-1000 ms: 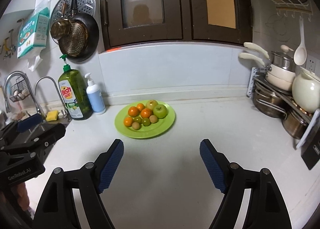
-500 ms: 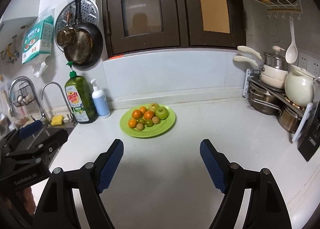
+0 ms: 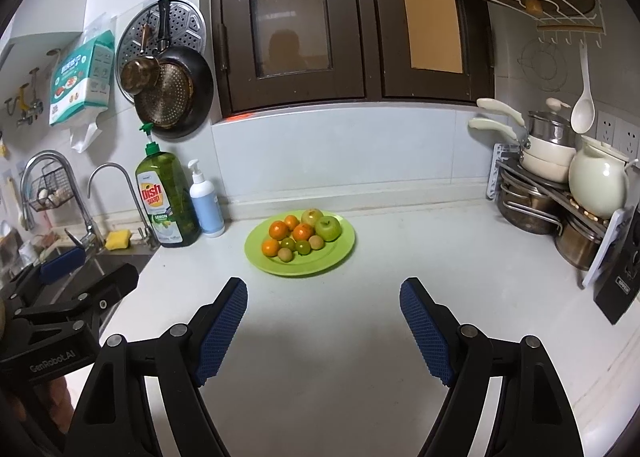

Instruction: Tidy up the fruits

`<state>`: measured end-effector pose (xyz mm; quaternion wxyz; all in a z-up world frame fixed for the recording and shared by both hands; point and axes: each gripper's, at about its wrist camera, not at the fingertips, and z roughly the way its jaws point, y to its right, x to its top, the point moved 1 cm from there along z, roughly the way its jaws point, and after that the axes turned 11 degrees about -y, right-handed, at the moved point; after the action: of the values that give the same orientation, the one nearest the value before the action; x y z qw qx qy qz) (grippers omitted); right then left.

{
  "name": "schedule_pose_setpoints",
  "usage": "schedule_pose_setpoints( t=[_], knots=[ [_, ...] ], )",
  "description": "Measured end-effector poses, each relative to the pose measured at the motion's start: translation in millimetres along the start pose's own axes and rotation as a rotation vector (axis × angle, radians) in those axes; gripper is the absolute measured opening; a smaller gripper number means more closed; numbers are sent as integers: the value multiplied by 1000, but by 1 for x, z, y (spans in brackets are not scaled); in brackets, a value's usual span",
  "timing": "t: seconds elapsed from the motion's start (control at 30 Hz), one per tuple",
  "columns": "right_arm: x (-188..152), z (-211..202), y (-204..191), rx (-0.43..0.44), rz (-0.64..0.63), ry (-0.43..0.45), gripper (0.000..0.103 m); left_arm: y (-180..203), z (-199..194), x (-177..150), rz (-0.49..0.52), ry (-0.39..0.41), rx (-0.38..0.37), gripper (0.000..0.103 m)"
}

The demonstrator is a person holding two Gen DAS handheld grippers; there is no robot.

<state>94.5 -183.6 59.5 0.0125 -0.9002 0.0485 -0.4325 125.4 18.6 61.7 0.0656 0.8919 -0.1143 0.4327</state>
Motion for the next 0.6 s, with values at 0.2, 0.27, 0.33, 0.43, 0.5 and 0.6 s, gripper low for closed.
schedule_pose_setpoints(
  t=[0.2,0.27,0.33,0.43,0.5,0.6],
  knots=[
    [0,1,-1,8,-2,-7,79,-1,0,-1,-1,-5,-6,100],
    [-1,1,-1,7,-4,-8,79,-2,0,-1,-1,-2,-6,100],
    [-1,1,-2,8,-5,-7,79,-2,0,-1,-1,-1,-5,100],
    [-1,1,-2,8,-6,-8,79,-2,0,0,-2,-1,-5,100],
    [0,1,-2,10,-6,-7,79,-3,0,0,-5,-2,-4,100],
    [-1,3,-4,11,-11,-10,79,-4,0,-1,-6,-5,-4,100]
  ],
)
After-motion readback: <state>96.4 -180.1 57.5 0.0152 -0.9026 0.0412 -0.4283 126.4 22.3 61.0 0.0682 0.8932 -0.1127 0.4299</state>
